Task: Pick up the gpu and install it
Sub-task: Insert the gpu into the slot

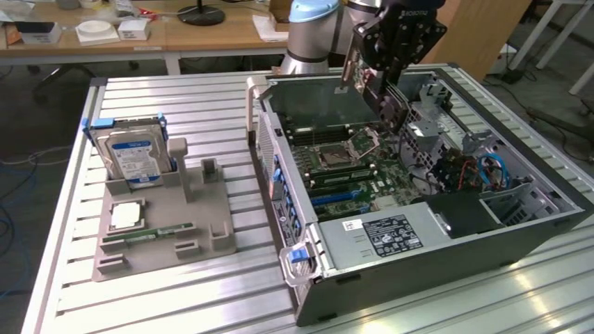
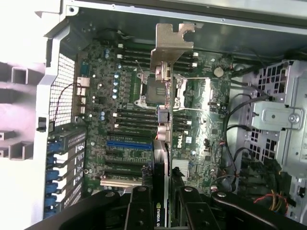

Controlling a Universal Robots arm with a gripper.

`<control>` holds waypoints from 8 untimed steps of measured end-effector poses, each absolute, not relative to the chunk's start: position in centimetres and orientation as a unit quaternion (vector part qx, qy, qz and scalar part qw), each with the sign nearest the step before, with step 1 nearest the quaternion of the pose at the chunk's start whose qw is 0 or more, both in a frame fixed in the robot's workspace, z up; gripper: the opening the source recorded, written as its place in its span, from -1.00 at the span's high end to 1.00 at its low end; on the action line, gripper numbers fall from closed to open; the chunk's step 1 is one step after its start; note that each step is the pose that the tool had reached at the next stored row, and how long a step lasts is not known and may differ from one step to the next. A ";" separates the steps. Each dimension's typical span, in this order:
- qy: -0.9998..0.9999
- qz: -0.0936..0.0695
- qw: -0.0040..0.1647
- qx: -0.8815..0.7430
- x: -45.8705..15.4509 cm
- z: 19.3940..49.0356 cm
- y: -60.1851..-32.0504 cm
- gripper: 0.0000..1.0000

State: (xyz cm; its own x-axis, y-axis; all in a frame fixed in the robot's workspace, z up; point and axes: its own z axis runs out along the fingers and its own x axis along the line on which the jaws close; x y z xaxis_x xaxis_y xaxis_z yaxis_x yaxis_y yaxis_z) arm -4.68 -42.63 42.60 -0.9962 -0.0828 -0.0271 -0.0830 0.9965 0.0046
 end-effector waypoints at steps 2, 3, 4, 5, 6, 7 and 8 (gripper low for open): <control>0.999 0.003 0.013 -0.052 -4.7 42.6 -42.6 0.48; 0.998 0.003 0.013 -0.059 -4.7 42.6 -42.6 0.48; 0.998 0.003 0.013 -0.065 -4.7 42.6 -42.6 0.48; 0.997 0.003 0.013 -0.072 -4.7 42.6 -42.6 0.48; 0.997 0.003 0.013 -0.079 -4.7 42.6 -42.6 0.48; 0.996 0.003 0.013 -0.085 -4.7 42.6 -42.6 0.48; 0.996 0.004 0.013 -0.092 -4.7 42.6 -42.6 0.48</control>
